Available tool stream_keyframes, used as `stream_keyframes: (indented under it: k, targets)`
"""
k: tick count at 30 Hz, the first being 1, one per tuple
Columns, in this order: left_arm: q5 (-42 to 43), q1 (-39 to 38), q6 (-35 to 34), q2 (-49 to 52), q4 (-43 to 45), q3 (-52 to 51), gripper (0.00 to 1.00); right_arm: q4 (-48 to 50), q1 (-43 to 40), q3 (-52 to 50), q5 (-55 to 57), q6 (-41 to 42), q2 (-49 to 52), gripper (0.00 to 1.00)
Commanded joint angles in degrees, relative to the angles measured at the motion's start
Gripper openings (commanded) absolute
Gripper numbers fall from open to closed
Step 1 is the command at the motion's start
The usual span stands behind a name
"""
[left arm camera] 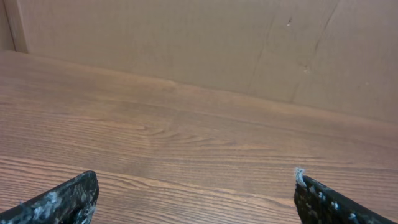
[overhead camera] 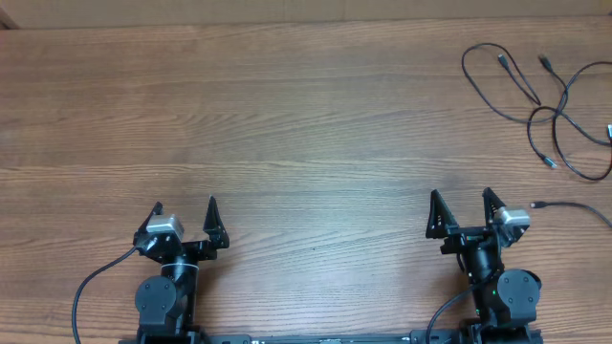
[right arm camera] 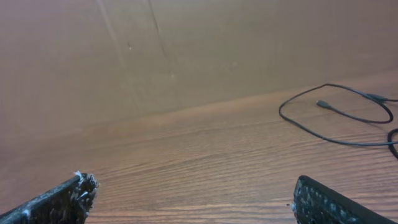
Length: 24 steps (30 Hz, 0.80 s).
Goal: Untangle cables
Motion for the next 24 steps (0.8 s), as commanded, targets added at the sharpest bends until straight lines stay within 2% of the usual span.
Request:
stream_keyframes:
  k: [1, 8, 24]
  targets:
    - [-0.5, 0.4, 1.1, -0.6, 0.2, -0.2, 1.0, 0.0, -0.1, -0.6, -0.3, -0.5, -0.7, 1.0]
    - [-0.5, 0.4, 1.1, -0.6, 0.2, -0.2, 1.0, -0.1, -0.1, -0.6, -0.3, -8.4, -0.7, 1.0]
    - [-0.5, 0.4, 1.1, -0.6, 0.2, -0.2, 1.0, 0.0, -0.1, -0.6, -0.3, -8.4, -0.7, 1.0]
